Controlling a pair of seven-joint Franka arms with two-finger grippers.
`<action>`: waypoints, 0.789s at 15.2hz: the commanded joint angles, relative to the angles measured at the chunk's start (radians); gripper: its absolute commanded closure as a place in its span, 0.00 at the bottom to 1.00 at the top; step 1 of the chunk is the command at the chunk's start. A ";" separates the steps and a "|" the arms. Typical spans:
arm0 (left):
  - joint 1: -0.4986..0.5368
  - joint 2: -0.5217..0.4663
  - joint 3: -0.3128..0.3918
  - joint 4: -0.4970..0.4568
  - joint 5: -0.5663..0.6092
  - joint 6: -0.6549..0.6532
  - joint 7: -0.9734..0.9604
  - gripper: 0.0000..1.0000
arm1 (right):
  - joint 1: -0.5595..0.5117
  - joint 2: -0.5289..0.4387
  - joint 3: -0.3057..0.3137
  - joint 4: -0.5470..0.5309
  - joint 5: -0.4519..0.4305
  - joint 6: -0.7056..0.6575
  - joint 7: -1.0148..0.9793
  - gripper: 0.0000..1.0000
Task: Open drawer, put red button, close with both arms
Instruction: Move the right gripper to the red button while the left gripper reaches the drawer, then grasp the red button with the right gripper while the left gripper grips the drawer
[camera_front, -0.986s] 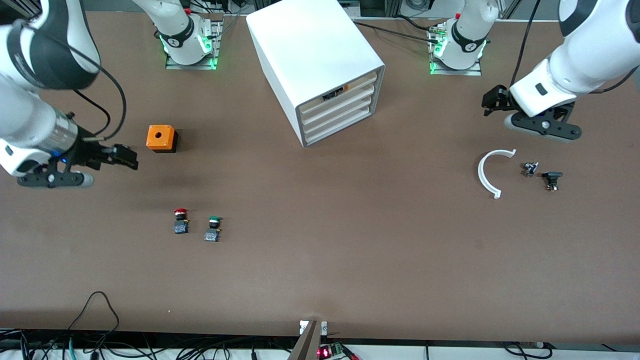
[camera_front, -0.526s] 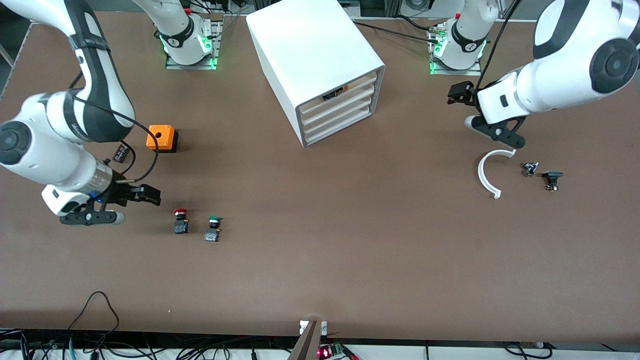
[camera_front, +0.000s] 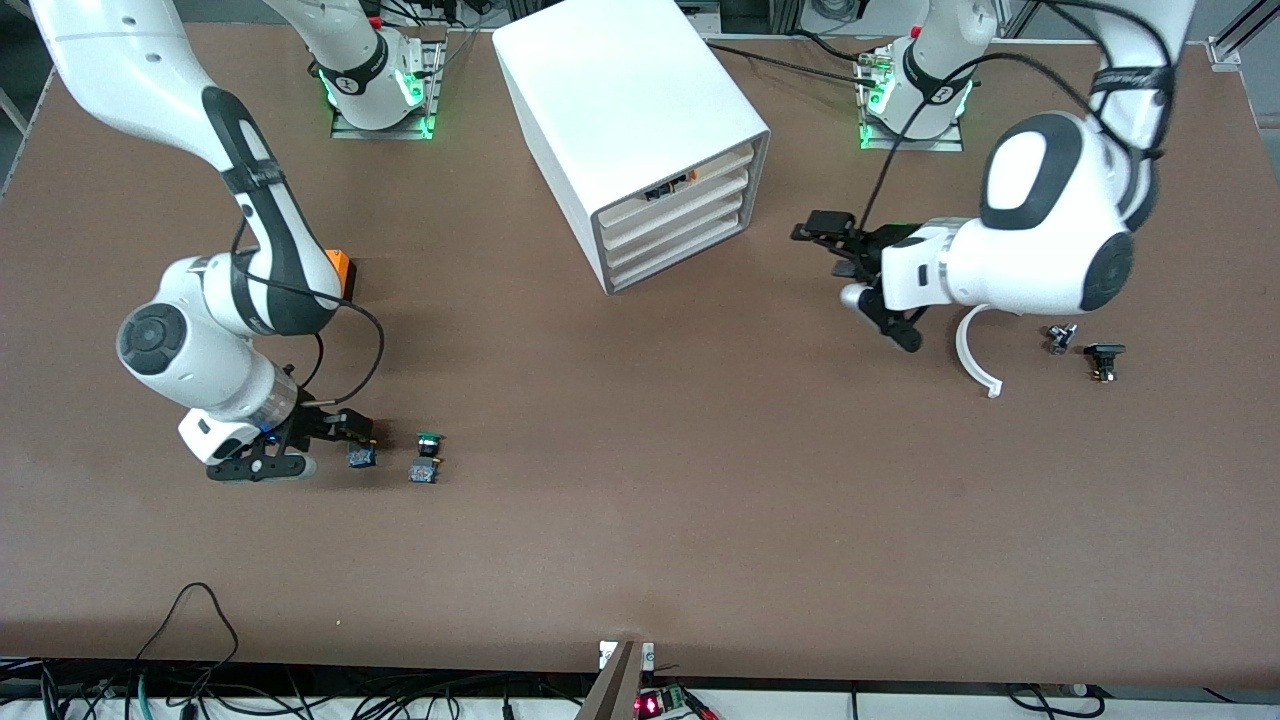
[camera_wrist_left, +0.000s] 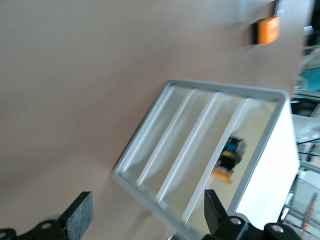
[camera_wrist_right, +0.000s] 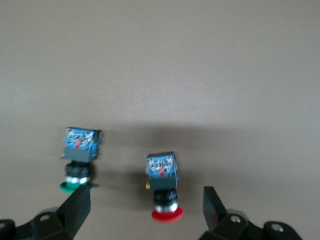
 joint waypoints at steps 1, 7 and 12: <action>-0.002 -0.002 -0.019 -0.082 -0.146 0.064 0.144 0.04 | -0.005 0.056 0.003 0.002 -0.028 0.077 -0.016 0.00; 0.004 0.096 -0.021 -0.186 -0.367 0.059 0.443 0.09 | -0.011 0.117 0.003 0.006 -0.031 0.125 -0.019 0.01; 0.002 0.139 -0.044 -0.294 -0.500 0.055 0.608 0.23 | -0.009 0.116 0.003 0.013 -0.031 0.109 -0.040 0.47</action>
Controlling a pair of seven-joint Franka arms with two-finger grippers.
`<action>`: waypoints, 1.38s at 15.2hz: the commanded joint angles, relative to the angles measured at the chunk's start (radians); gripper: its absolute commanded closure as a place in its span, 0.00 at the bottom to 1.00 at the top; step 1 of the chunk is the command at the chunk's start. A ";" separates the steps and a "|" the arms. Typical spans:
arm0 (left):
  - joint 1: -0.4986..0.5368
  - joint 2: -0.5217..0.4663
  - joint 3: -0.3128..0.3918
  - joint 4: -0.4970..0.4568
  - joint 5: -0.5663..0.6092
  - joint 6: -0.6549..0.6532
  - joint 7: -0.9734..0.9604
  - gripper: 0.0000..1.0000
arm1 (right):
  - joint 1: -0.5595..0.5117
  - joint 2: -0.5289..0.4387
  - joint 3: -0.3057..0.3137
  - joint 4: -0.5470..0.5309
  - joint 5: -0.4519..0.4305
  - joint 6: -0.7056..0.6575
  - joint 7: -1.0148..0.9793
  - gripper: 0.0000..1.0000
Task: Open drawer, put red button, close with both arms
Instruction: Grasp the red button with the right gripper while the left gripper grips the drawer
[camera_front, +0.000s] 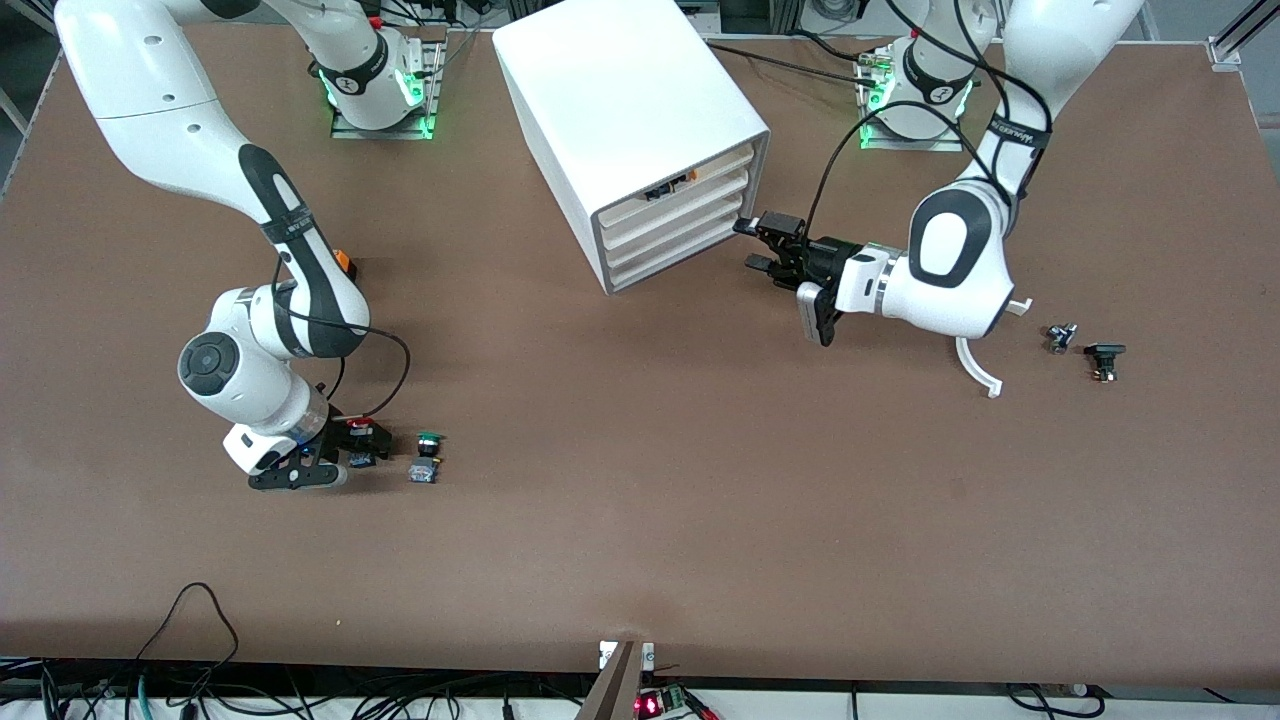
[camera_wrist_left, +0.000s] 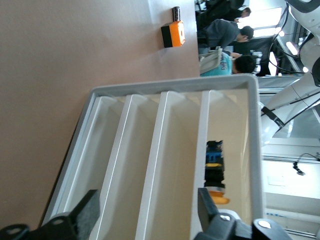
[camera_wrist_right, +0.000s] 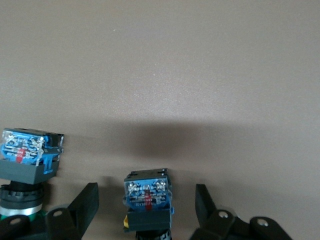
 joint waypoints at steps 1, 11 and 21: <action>0.006 -0.004 -0.018 -0.061 -0.054 0.000 0.083 0.28 | -0.005 0.000 0.006 0.012 -0.013 -0.016 -0.014 0.63; -0.004 0.048 -0.057 -0.121 -0.095 -0.028 0.174 0.51 | -0.011 -0.008 0.006 0.036 -0.002 -0.064 -0.005 1.00; -0.005 0.062 -0.083 -0.156 -0.144 -0.028 0.197 1.00 | 0.032 -0.006 0.004 0.309 -0.045 -0.551 0.278 1.00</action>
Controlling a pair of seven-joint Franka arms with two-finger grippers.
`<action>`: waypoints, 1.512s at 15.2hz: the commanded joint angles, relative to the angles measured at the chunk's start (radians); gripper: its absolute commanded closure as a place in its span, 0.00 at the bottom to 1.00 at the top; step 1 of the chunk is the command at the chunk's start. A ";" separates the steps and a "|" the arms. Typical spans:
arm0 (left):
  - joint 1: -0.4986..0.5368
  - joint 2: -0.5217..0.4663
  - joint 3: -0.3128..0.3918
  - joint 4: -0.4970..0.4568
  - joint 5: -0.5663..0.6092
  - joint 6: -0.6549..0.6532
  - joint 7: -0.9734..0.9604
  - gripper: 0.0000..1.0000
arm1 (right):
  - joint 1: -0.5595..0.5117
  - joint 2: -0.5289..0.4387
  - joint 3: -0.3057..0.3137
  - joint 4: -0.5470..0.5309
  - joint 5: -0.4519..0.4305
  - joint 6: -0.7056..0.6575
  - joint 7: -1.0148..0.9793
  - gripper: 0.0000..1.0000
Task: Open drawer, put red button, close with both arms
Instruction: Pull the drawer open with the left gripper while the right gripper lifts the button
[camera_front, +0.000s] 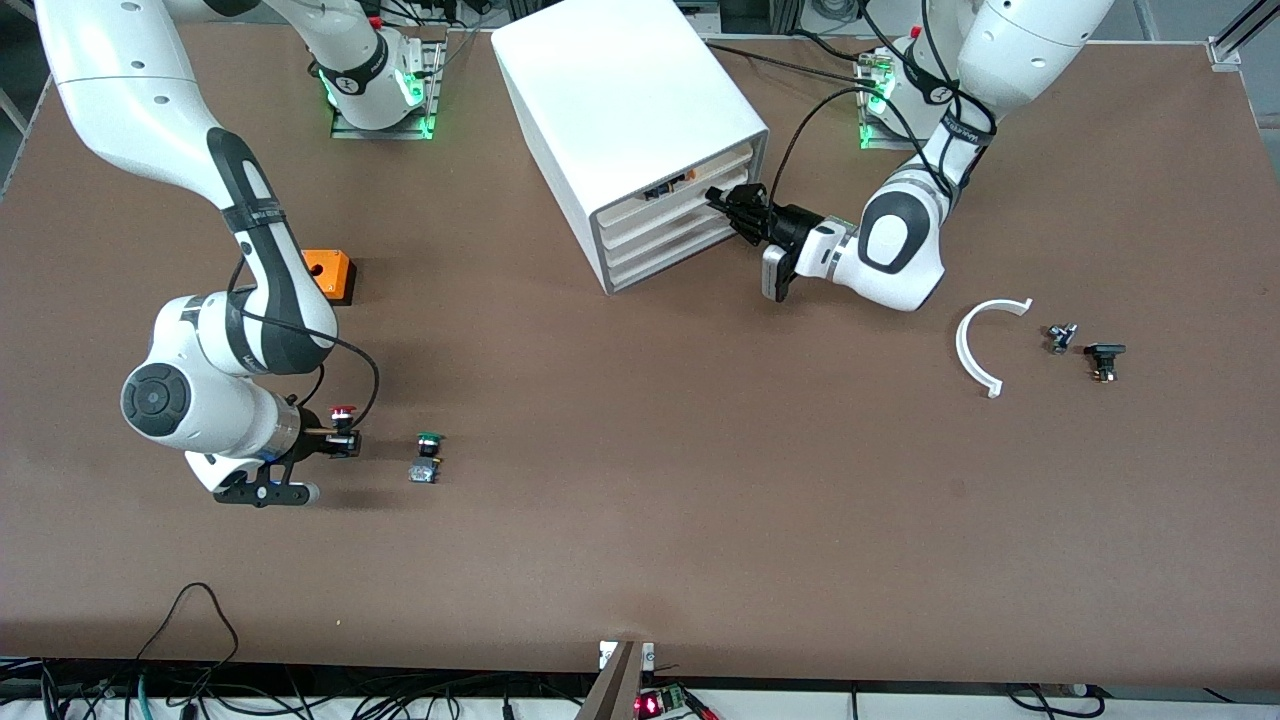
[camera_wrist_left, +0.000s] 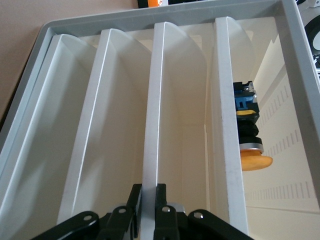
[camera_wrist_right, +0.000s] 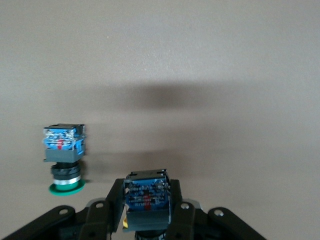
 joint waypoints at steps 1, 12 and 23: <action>0.000 -0.001 0.000 -0.006 -0.030 -0.010 0.007 1.00 | 0.020 -0.001 0.003 0.056 -0.047 -0.102 0.142 1.00; 0.149 0.100 0.021 0.233 0.200 -0.010 -0.094 1.00 | 0.168 0.002 0.007 0.240 -0.041 -0.324 0.609 1.00; 0.262 0.206 0.026 0.453 0.366 -0.042 -0.186 0.00 | 0.411 0.010 0.011 0.412 -0.024 -0.343 1.100 1.00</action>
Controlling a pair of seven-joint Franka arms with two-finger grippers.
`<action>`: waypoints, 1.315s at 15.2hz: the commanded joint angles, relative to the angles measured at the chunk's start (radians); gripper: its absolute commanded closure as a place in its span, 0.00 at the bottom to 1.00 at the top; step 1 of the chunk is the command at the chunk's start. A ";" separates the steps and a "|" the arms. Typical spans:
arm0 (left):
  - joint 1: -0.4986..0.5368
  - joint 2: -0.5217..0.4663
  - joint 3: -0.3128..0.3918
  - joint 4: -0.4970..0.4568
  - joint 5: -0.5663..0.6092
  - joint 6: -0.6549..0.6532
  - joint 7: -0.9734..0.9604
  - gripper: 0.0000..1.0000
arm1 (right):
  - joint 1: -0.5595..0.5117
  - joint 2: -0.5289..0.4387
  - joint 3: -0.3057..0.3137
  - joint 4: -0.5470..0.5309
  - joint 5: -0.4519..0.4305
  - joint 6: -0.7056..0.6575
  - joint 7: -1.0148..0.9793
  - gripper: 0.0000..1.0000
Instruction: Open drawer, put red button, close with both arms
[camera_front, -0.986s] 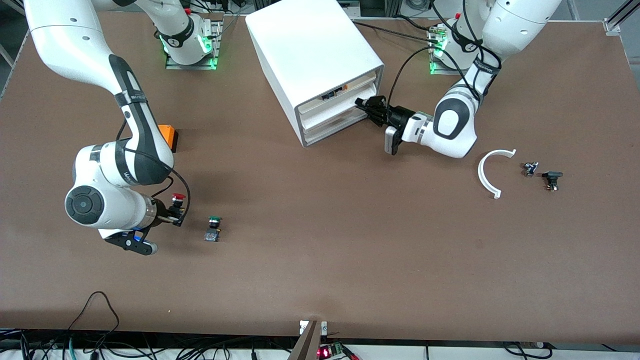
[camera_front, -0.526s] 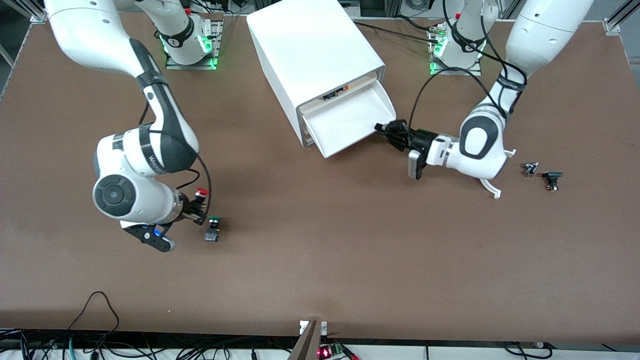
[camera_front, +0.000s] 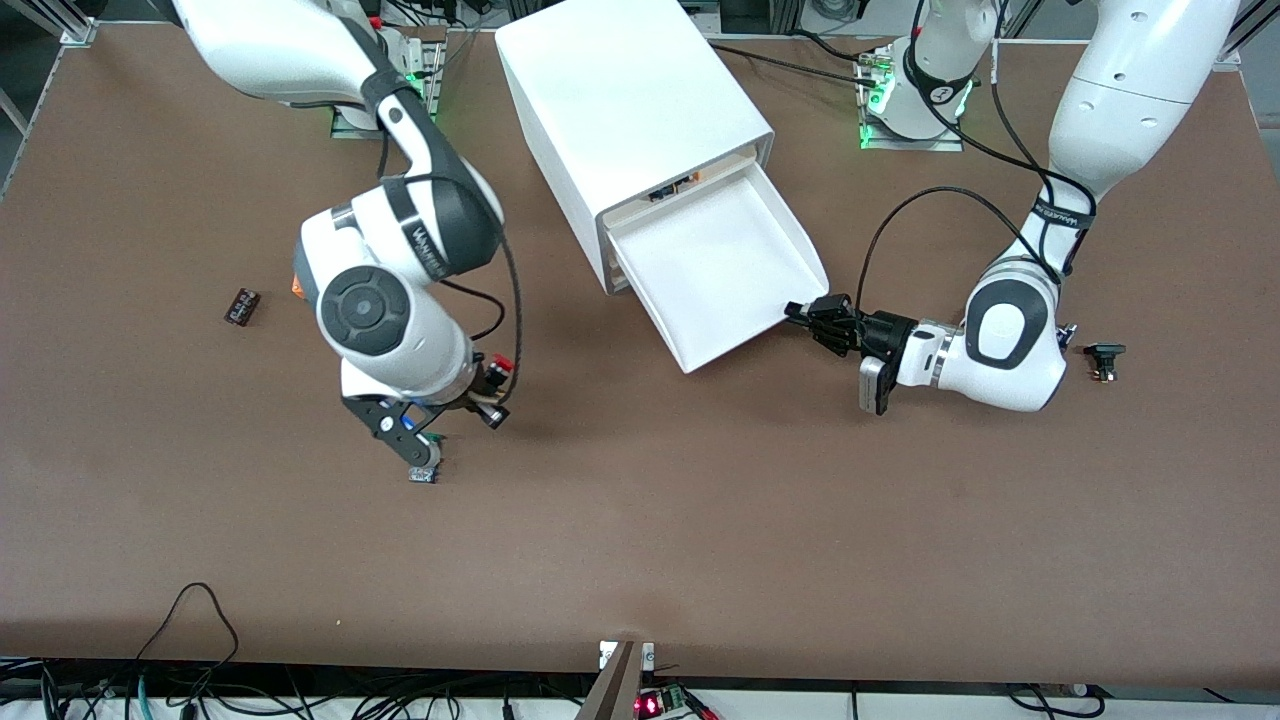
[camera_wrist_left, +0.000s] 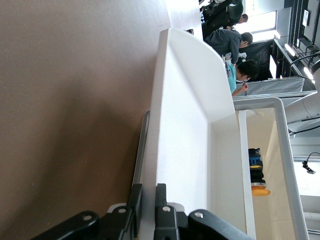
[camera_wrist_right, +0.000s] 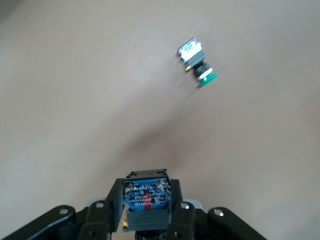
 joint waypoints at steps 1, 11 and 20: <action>0.020 0.009 0.001 0.029 0.046 -0.031 -0.042 0.00 | 0.060 0.011 -0.001 0.063 0.003 0.002 0.122 1.00; 0.022 -0.146 -0.002 0.221 0.366 -0.213 -0.503 0.00 | 0.245 0.009 -0.003 0.128 0.002 0.083 0.463 1.00; -0.112 -0.246 -0.027 0.425 0.818 -0.350 -0.929 0.00 | 0.372 0.100 -0.018 0.131 -0.009 0.238 0.779 1.00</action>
